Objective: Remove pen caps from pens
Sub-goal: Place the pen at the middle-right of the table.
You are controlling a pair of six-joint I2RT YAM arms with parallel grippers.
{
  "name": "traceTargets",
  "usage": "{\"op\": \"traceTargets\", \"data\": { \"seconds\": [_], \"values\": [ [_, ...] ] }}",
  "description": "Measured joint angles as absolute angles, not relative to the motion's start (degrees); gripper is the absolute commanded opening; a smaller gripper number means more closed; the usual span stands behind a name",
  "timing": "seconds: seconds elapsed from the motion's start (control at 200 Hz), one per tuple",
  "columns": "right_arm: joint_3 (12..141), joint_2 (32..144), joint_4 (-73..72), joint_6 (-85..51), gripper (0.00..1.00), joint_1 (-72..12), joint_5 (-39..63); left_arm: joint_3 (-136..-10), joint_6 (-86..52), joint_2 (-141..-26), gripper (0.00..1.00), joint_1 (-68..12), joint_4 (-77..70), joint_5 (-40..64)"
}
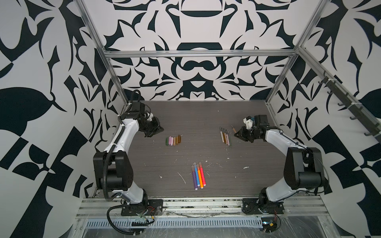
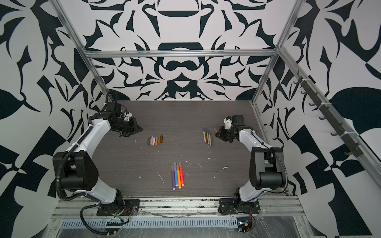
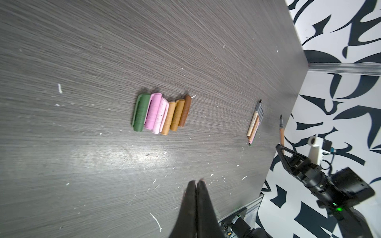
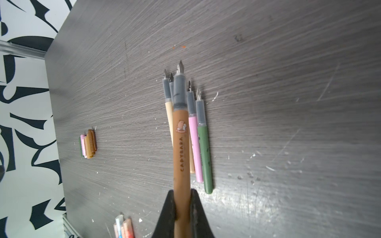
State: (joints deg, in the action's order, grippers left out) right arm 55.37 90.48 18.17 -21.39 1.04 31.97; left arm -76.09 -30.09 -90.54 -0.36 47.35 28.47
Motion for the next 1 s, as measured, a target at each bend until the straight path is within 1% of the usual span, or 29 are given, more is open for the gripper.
{"op": "traceTargets", "data": {
  "seconds": [0.47, 0.55, 0.73, 1.0],
  "values": [
    [43.48, 89.12, 6.83, -24.91, 0.00, 1.06, 30.76, -75.13, -29.98, -89.10, 0.06, -0.34, 47.75, 29.43],
    [41.78, 87.96, 5.37, -25.67, 0.03, 1.06, 30.59, -75.13, -29.89, -89.10, 0.06, -0.34, 47.90, 29.47],
    [41.08, 87.46, 3.05, -26.68, 0.07, 1.06, 30.28, -75.18, -29.54, -89.10, 0.06, -0.34, 48.64, 29.47],
    [41.08, 89.78, 1.83, -26.92, 0.09, 1.10, 30.28, -75.20, -29.15, -89.10, 0.06, -0.34, 49.12, 29.45]
  ]
}}
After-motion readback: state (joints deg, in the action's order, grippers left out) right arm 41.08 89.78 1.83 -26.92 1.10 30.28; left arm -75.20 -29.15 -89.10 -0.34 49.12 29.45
